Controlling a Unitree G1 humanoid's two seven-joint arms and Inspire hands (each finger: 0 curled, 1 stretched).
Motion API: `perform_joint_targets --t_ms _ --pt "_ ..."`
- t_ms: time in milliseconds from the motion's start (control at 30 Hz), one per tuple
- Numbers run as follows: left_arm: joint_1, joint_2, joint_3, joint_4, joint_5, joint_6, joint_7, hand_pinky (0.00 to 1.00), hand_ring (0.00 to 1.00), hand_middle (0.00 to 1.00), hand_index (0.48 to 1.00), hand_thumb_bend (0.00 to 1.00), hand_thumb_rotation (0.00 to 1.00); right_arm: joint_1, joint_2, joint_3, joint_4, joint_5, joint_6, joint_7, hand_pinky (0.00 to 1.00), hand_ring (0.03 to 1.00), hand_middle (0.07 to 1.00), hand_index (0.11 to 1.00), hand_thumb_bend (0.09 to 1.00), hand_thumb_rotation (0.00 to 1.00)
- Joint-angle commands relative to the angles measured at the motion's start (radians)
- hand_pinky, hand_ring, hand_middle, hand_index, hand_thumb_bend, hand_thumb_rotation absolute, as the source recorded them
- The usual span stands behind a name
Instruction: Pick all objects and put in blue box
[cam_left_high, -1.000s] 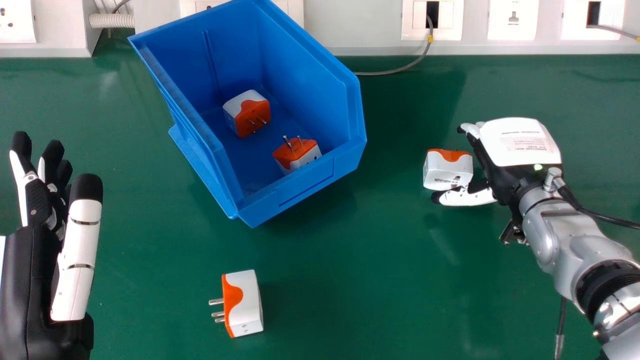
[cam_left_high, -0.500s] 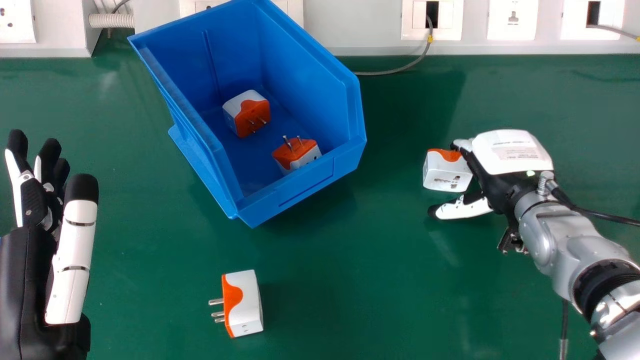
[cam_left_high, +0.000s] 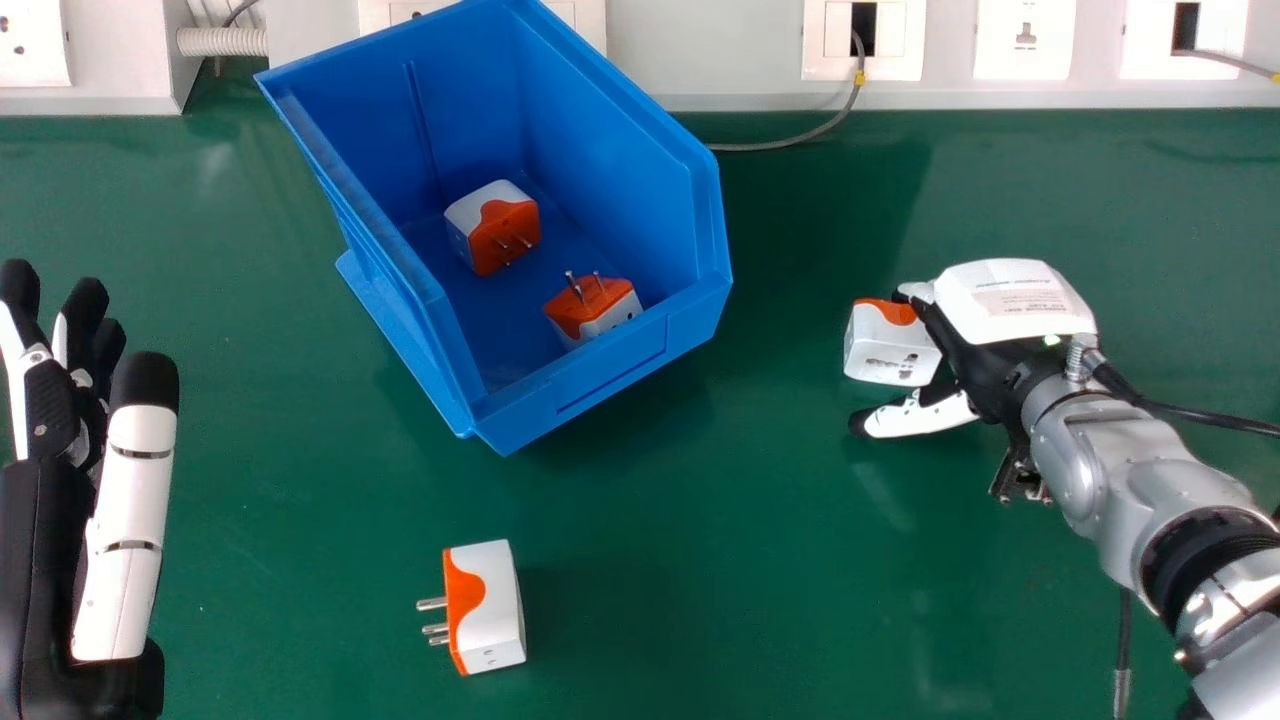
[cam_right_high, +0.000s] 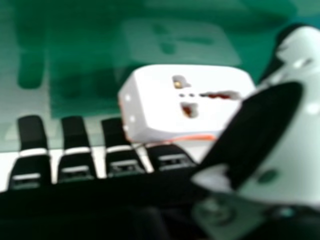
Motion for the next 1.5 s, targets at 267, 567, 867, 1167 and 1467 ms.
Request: perform_joint_targets --t_ms 267,567,867,1167,1467 --pt "0.034 0.011 0.041 -0.04 -0.01 -0.014 -0.006 1.0 1.0 1.0 1.0 0.56 0.83 -0.075 -0.003 0.005 0.009 0.001 0.012 0.005 0.77 0.858 0.895 0.877 0.519 0.69" --pt "0.105 0.002 0.07 -0.082 -0.036 -0.035 -0.017 1.0 1.0 0.99 1.0 0.57 0.83 -0.087 -0.007 -0.016 0.015 0.017 -0.022 -0.025 0.73 0.831 0.873 0.856 0.523 0.59" --pt "0.146 0.004 0.104 -0.136 -0.053 -0.064 -0.045 1.0 1.0 0.99 1.0 0.63 0.82 -0.103 0.015 -0.07 0.027 0.068 0.001 0.031 0.57 0.666 0.724 0.671 0.512 0.35" --pt "0.176 -0.002 0.111 -0.207 -0.074 -0.043 -0.047 1.0 1.0 0.99 1.0 0.66 0.82 -0.106 0.014 -0.094 0.022 0.096 0.001 0.089 0.45 0.555 0.616 0.551 0.501 0.2" --pt "0.196 -0.012 0.11 -0.255 -0.08 -0.011 -0.036 1.0 1.0 0.99 1.0 0.65 0.8 -0.108 -0.002 -0.06 0.019 0.061 -0.03 0.044 0.4 0.503 0.563 0.511 0.497 0.16"
